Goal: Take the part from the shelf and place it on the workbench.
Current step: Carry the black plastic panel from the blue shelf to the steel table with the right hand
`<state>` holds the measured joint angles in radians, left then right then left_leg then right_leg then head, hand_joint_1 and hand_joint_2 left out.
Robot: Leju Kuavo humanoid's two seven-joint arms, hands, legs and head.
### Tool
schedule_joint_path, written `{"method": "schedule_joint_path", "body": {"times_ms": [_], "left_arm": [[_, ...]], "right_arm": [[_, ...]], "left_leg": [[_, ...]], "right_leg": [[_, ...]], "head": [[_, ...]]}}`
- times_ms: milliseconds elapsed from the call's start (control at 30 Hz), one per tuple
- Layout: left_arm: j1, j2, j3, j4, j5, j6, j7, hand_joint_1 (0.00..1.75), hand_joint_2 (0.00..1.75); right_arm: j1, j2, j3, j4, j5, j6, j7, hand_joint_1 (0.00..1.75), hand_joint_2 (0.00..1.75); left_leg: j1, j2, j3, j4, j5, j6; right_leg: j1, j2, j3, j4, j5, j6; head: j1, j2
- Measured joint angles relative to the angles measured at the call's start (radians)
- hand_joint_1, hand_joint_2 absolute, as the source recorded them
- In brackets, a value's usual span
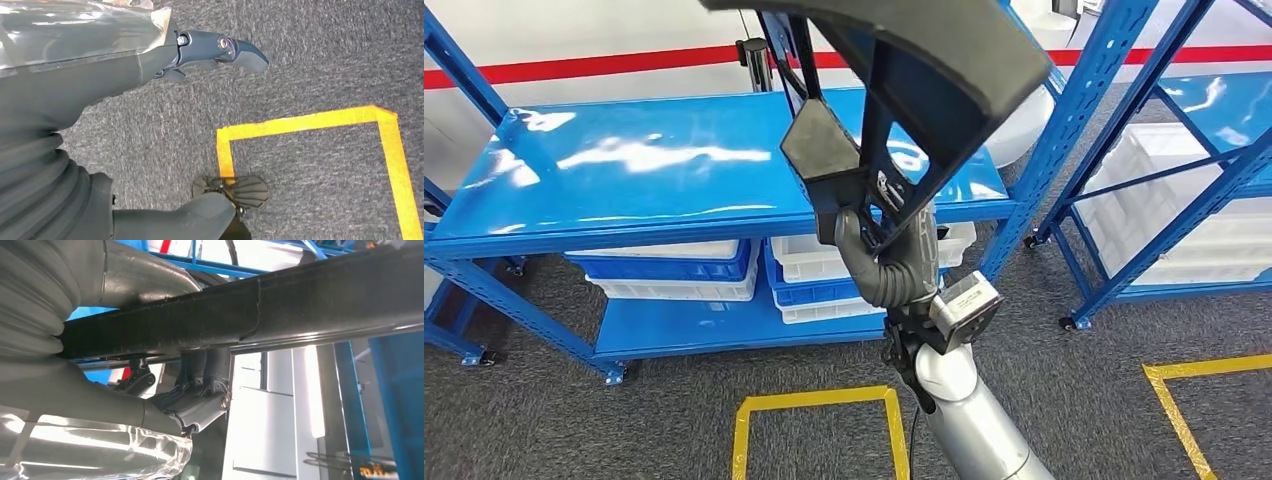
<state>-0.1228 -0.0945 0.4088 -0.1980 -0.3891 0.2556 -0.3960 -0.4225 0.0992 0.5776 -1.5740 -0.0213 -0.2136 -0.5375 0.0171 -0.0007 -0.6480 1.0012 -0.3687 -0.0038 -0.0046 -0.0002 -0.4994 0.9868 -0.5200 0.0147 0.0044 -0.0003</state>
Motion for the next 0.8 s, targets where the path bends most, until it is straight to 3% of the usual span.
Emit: {"method": "schedule_joint_path", "body": {"times_ms": [33, 67, 133, 167, 200, 233, 267, 333, 400, 433, 500, 567, 600, 667, 700, 733, 767, 800], "left_arm": [[0.000, 0.000, 0.000, 0.000, 0.000, 0.000, 0.000, 0.00, 1.75], [0.001, 0.001, 0.000, 0.000, 0.000, 0.000, 0.000, 0.00, 1.75], [0.002, 0.001, 0.000, 0.000, 0.000, 0.000, 0.000, 0.00, 1.75], [0.002, 0.001, 0.000, 0.000, 0.000, 0.000, 0.000, 0.00, 1.75], [0.002, 0.001, 0.000, 0.000, 0.000, 0.000, 0.000, 0.00, 1.75], [0.002, 0.001, 0.000, 0.000, 0.000, 0.000, 0.000, 0.00, 1.75], [0.003, 0.001, 0.000, 0.000, 0.000, 0.000, 0.000, 0.00, 1.75], [0.002, 0.001, 0.000, 0.000, 0.000, 0.000, -0.001, 0.00, 1.75], [0.000, 0.002, 0.000, 0.000, 0.000, 0.000, -0.002, 0.00, 1.75], [0.000, 0.002, 0.000, -0.001, -0.001, 0.000, -0.003, 0.00, 1.75], [0.000, 0.002, 0.000, -0.001, -0.002, 0.001, -0.004, 0.00, 1.75], [-0.001, 0.000, 0.000, -0.001, -0.010, 0.002, -0.004, 0.00, 1.75], [-0.002, -0.001, 0.000, -0.001, -0.019, 0.002, -0.003, 0.00, 1.75], [-0.002, -0.007, -0.007, -0.001, -0.057, 0.006, 0.000, 0.00, 1.75], [-0.003, -0.011, -0.016, -0.001, -0.088, 0.008, 0.005, 0.00, 1.75], [-0.006, -0.018, -0.029, -0.001, -0.123, 0.008, 0.013, 0.00, 1.75], [-0.010, -0.026, -0.045, -0.001, -0.157, 0.006, 0.024, 0.00, 1.75], [-0.015, -0.034, -0.063, -0.001, -0.189, 0.002, 0.039, 0.00, 1.75]], "right_arm": [[0.000, 0.000, 0.000, 0.000, 0.000, 0.000, 0.000, 1.71, 1.75], [-0.001, 0.001, 0.000, 0.000, 0.000, 0.000, 0.000, 1.71, 1.75], [0.000, 0.005, 0.000, 0.000, -0.001, 0.000, 0.000, 1.71, 1.75], [0.000, 0.006, 0.000, 0.000, -0.001, 0.000, 0.000, 1.71, 1.75], [0.001, 0.006, 0.000, 0.000, -0.001, 0.000, 0.000, 1.71, 1.75], [0.002, 0.006, 0.000, 0.000, -0.001, 0.000, 0.001, 1.71, 1.75], [0.003, 0.006, 0.000, 0.001, -0.001, 0.001, 0.001, 1.71, 1.75], [0.005, 0.007, 0.000, 0.001, 0.000, 0.001, 0.002, 1.71, 1.75], [0.005, 0.008, 0.000, 0.000, 0.001, 0.001, 0.003, 1.71, 1.75], [0.005, 0.008, -0.001, 0.000, 0.002, 0.002, 0.003, 1.71, 1.75], [0.005, 0.009, -0.001, 0.000, 0.004, 0.004, 0.004, 1.71, 1.75], [0.008, 0.007, -0.003, -0.002, 0.007, 0.004, 0.004, 1.71, 1.75], [0.013, 0.005, -0.005, -0.006, 0.008, 0.003, 0.004, 1.71, 1.75], [0.040, -0.008, -0.016, -0.023, 0.009, -0.008, 0.000, 1.71, 1.75], [0.064, -0.021, -0.027, -0.038, 0.005, -0.017, -0.004, 1.71, 1.75], [0.093, -0.038, -0.043, -0.058, -0.001, -0.027, -0.011, 1.71, 1.75], [0.127, -0.057, -0.063, -0.080, -0.008, -0.034, -0.019, 1.71, 1.75], [0.161, -0.078, -0.087, -0.107, -0.014, -0.040, -0.028, 1.71, 1.75]], "left_leg": [[0.002, -0.001, -0.005, 0.005, -0.007, -0.005], [0.005, -0.001, -0.015, 0.024, -0.032, -0.010], [0.008, -0.002, -0.049, 0.124, -0.123, -0.016], [0.008, -0.002, -0.068, 0.192, -0.168, -0.020], [0.009, -0.002, -0.081, 0.250, -0.194, -0.023], [0.009, -0.002, -0.080, 0.282, -0.199, -0.025], [0.009, -0.002, -0.061, 0.277, -0.185, -0.025], [0.009, -0.002, 0.030, 0.162, -0.142, -0.019], [0.005, -0.003, 0.115, 0.036, -0.131, -0.007], [0.001, -0.003, 0.133, 0.005, -0.134, 0.000], [-0.004, -0.003, 0.130, -0.006, -0.125, 0.015], [-0.002, 0.003, 0.120, -0.019, -0.104, 0.031], [0.000, 0.006, 0.110, -0.025, -0.091, 0.039], [0.001, 0.008, 0.087, -0.027, -0.070, 0.047], [0.000, 0.008, 0.074, -0.026, -0.060, 0.048], [0.000, 0.007, 0.061, -0.024, -0.051, 0.048], [0.001, 0.005, 0.048, -0.022, -0.042, 0.046], [0.003, 0.002, 0.034, -0.020, -0.033, 0.043]], "right_leg": [[-0.005, -0.001, -0.004, -0.002, 0.007, -0.009], [-0.010, -0.002, -0.009, -0.004, 0.017, -0.021], [-0.011, -0.004, -0.024, -0.006, 0.038, -0.038], [-0.009, -0.004, -0.036, -0.005, 0.047, -0.043], [-0.006, -0.005, -0.047, -0.004, 0.055, -0.044], [-0.003, -0.005, -0.058, -0.003, 0.063, -0.043], [-0.002, -0.005, -0.067, -0.002, 0.070, -0.042], [-0.001, -0.004, -0.082, 0.004, 0.080, -0.035], [0.003, -0.004, -0.092, 0.010, 0.088, -0.025], [0.004, -0.004, -0.095, 0.011, 0.093, -0.018], [0.007, -0.005, -0.099, 0.009, 0.104, -0.004], [0.009, -0.003, -0.115, 0.027, 0.087, 0.002], [0.010, -0.002, -0.131, 0.061, 0.057, 0.000], [0.004, -0.002, -0.171, 0.180, -0.027, -0.007], [-0.001, -0.002, -0.184, 0.243, -0.056, -0.004], [-0.005, -0.002, -0.187, 0.284, -0.068, 0.004], [-0.009, -0.002, -0.173, 0.291, -0.062, 0.017], [-0.013, -0.002, -0.142, 0.262, -0.043, 0.030]], "head": [[0.000, 0.000], [-0.002, 0.000], [-0.004, 0.000], [-0.006, 0.000], [-0.006, 0.000], [-0.006, 0.000], [-0.006, 0.000], [-0.006, 0.000], [-0.005, 0.000], [-0.005, 0.000], [-0.005, 0.000], [-0.004, 0.000], [-0.001, 0.000], [0.004, 0.000], [0.005, 0.000], [0.005, 0.000], [0.006, 0.000], [0.007, 0.000]]}}
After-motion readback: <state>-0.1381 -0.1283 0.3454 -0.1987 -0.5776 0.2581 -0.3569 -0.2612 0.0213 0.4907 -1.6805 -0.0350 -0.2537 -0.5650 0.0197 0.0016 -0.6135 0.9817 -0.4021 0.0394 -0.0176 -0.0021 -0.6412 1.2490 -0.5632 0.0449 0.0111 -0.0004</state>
